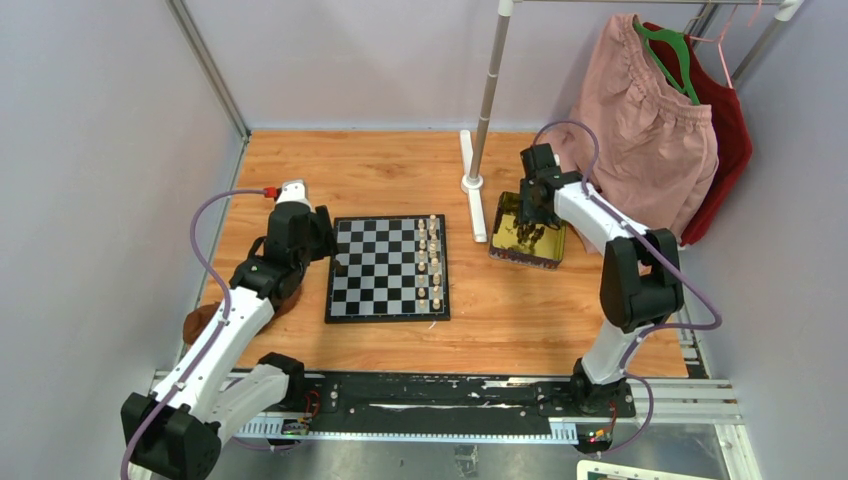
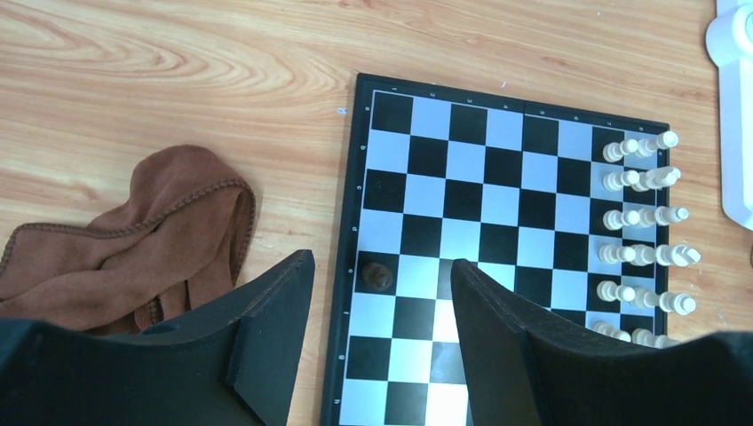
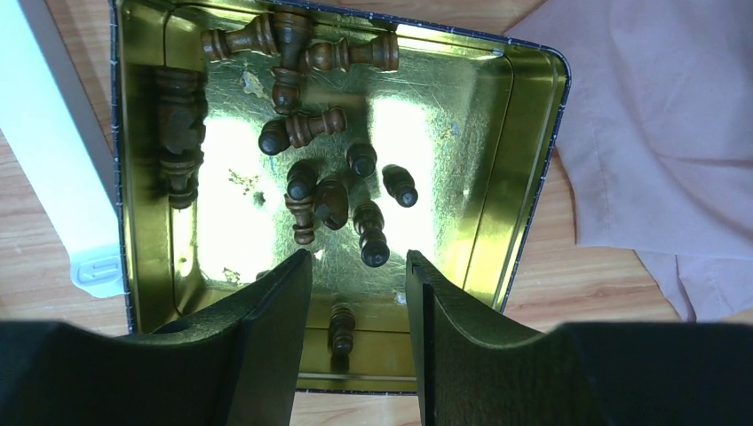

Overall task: Set up the chess pieces on the board
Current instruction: Pick up the chess piece from the storage box.

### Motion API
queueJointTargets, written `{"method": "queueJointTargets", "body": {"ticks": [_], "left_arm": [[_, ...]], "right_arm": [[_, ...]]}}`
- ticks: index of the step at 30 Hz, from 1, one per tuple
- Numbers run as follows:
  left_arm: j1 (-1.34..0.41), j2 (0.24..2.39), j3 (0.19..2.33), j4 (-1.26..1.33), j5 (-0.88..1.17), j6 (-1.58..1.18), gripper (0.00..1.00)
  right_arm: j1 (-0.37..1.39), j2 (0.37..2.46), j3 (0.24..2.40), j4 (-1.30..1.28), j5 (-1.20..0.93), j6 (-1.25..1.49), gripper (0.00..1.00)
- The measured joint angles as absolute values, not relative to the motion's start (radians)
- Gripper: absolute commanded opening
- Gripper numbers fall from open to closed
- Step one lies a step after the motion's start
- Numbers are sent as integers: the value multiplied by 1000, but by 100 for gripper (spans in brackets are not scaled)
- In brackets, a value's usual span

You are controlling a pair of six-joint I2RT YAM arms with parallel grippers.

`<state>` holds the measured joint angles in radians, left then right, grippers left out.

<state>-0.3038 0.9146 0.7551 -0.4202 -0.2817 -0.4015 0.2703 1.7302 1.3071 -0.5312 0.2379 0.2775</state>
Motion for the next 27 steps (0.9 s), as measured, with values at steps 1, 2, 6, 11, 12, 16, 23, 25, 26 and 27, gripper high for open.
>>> {"method": "queueJointTargets", "body": {"ticks": [1,2,6,11,12,16,23,25,26,27], "left_arm": [[-304,914,755,-422,-282,-401,64],[-304,913,755,-422,-282,-401,64],[-304,913,755,-422,-282,-401,64],[-304,913,755,-422,-283,-401,64],[-304,913,755,-422,-284,-401,64],[-304,913,755,-422,-291,-401,64],[-304,913,755,-422,-297,-401,64],[-304,913,755,-422,-297,-401,64],[-304,913,755,-422,-297,-400,64],[-304,913,755,-422,-297,-401,64]], "right_arm": [[268,1734,1308,-531,238,278,48],[267,1739,1307,-531,239,279,48],[262,1759,1304,-531,239,285,47],[249,1783,1296,-534,239,292,44],[247,1787,1296,-534,239,293,42],[241,1795,1293,-534,236,296,34],[240,1795,1280,-529,233,302,17],[240,1795,1278,-526,233,304,10],[240,1795,1278,-524,233,304,7],[240,1795,1278,-523,232,304,4]]}}
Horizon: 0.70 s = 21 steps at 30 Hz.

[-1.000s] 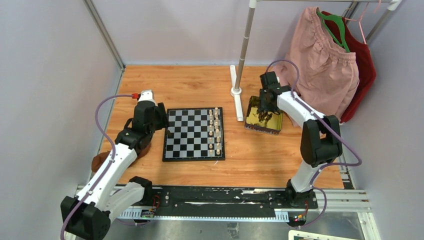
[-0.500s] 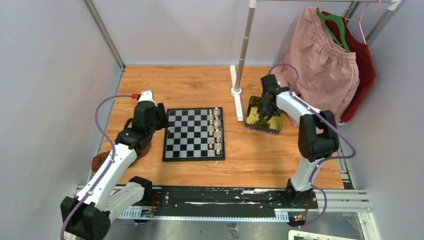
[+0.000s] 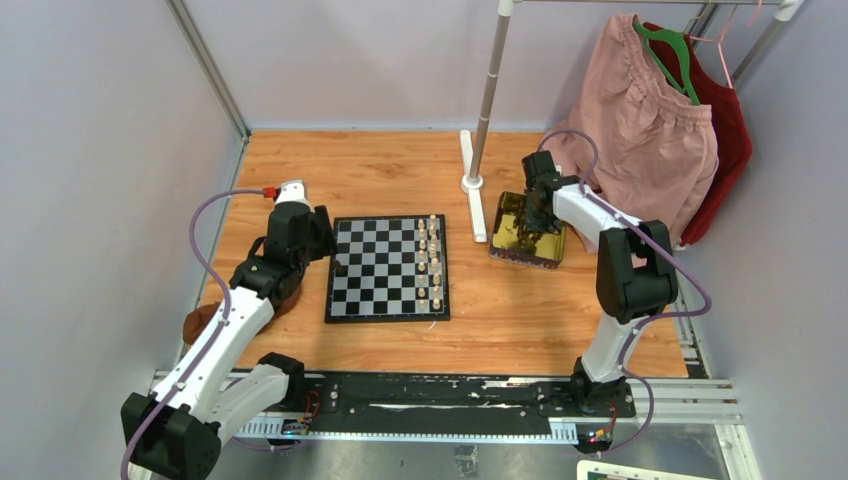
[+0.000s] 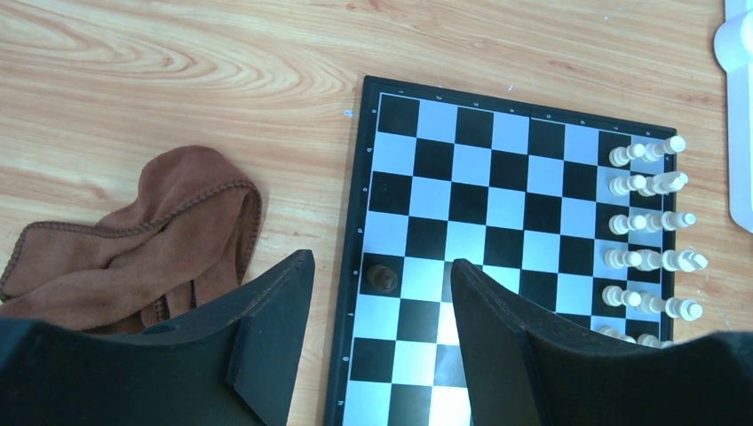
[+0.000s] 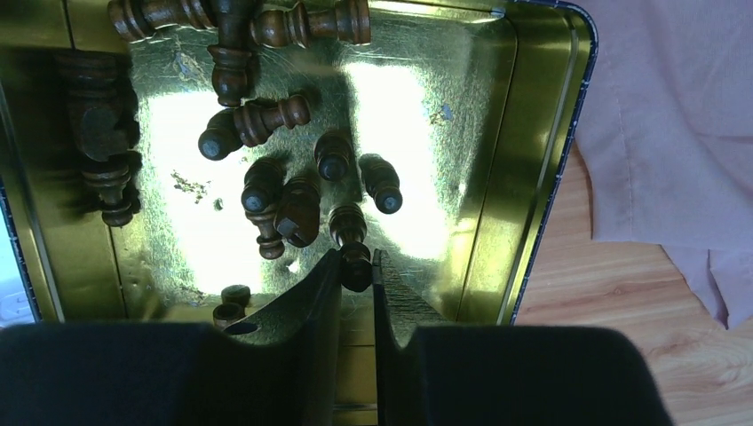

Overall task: Set up the chess pieces on the board
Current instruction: Pick up the chess piece from the storage box.

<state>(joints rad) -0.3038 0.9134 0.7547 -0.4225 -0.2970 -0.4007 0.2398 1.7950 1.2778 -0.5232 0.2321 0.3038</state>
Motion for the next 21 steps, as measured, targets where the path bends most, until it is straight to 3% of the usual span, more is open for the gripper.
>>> {"method": "queueJointTargets", "body": {"ticks": [2,21], "left_arm": [[-304,913,755,-422,-297,-400,64],[-304,907,755,-442,-334,-401,64]], "right_arm": [[240,1795,1277,-523,232,304,0],[242,1697,1262,-525,236,303,0]]}}
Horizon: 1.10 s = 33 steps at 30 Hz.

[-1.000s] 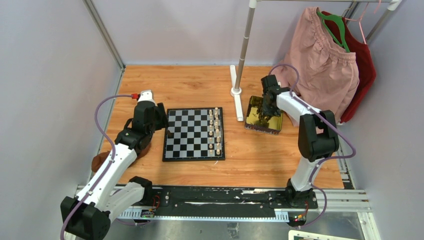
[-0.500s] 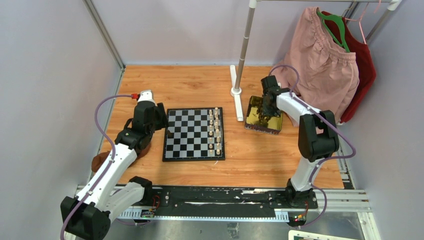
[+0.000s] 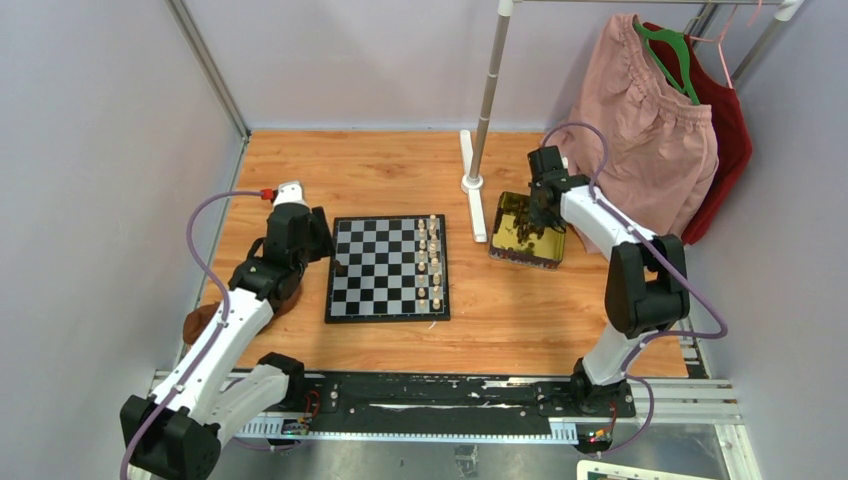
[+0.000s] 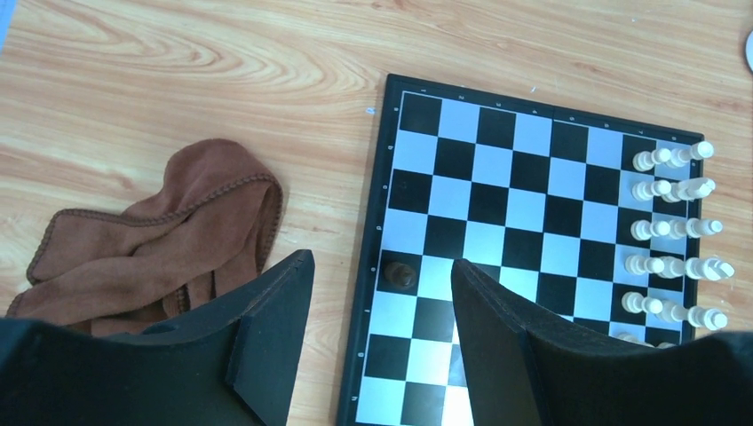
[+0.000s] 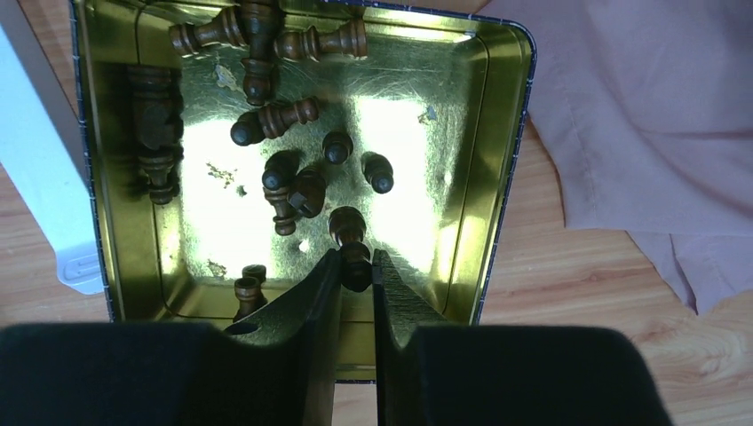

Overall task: Set up the chess pieces on the board
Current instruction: Pick up the chess piece from the storage box, then place the chess piece on the chessboard.

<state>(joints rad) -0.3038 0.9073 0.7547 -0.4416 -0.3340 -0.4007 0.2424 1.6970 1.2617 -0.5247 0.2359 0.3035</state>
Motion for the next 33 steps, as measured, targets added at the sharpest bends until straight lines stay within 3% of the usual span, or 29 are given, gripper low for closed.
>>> {"method": "queueJointTargets", "body": {"ticks": [5,11,19,31,33], "left_arm": [[-304,887,754,-457,-355,-401,66],[-304,840,743,-477,-384,-401,74],[-304,745,722,-526,-423,-405,87],[-305,601,722,-655,-461,-463,89],[-305,548,722,-692,-462,-483,96]], "right_arm": [[284,1692,1290,-542,238,291,0],[456,1719,1459,-566,251,253,0],[673,1881,1732,-602,249,200,0],[863,2154,2017,-632,204,129,0],[886,2194,2072,-636,197,122,0]]}}
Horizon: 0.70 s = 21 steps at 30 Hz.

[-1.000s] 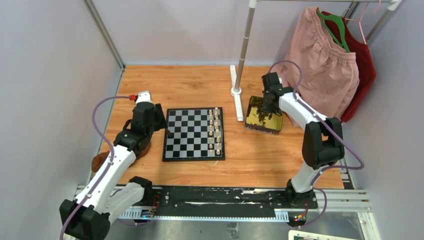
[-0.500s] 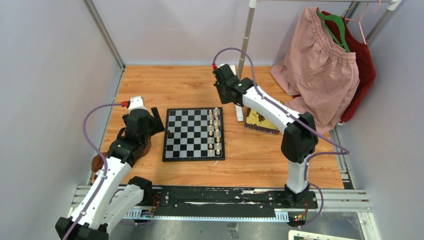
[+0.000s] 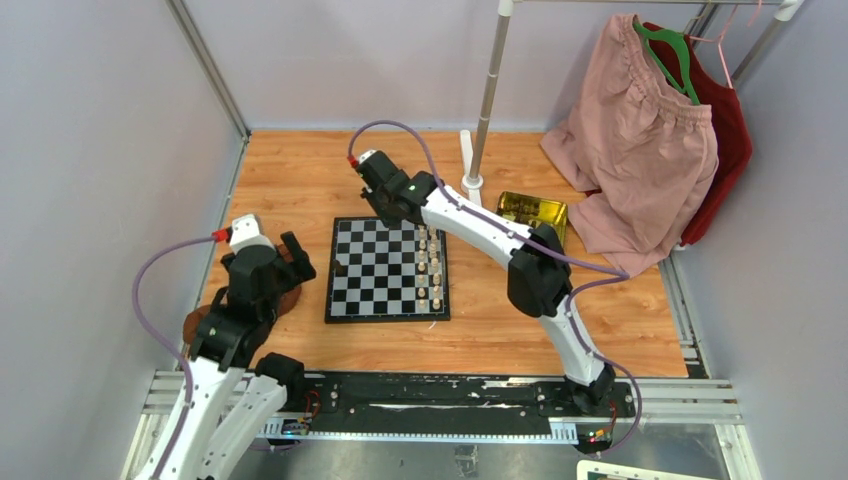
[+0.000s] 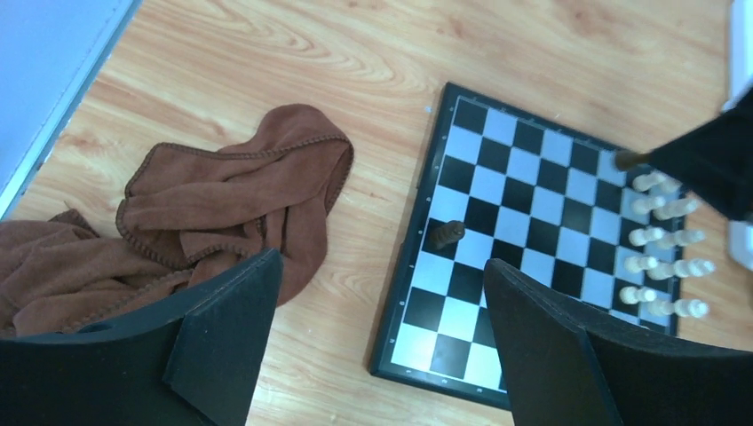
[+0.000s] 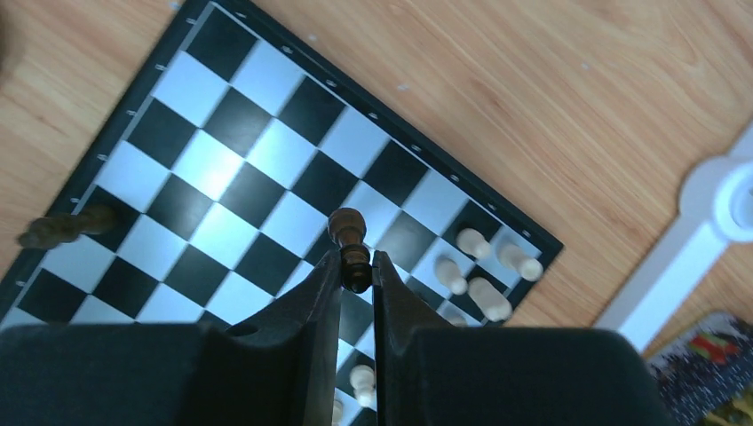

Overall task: Set up the chess pieces on the board
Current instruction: Place the chess piece on the chessboard.

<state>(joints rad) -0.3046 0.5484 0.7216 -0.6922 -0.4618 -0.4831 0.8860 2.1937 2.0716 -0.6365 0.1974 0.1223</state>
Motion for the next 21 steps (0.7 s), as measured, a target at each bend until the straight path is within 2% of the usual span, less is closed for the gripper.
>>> {"method": "queueJointTargets", "body": {"ticks": [1,6,21], "left_arm": [[-305,514,722,-709,-462,-493,99],[-305,402,746,-781,-469,-522,100],[-305,415,797,-857,-445,-536,100]], "right_arm": [[897,2213,2097,-639,193,119,0],[938,2287,2210,-654,169,111,0],[1003,2418,2360,-718,62,110,0]]}}
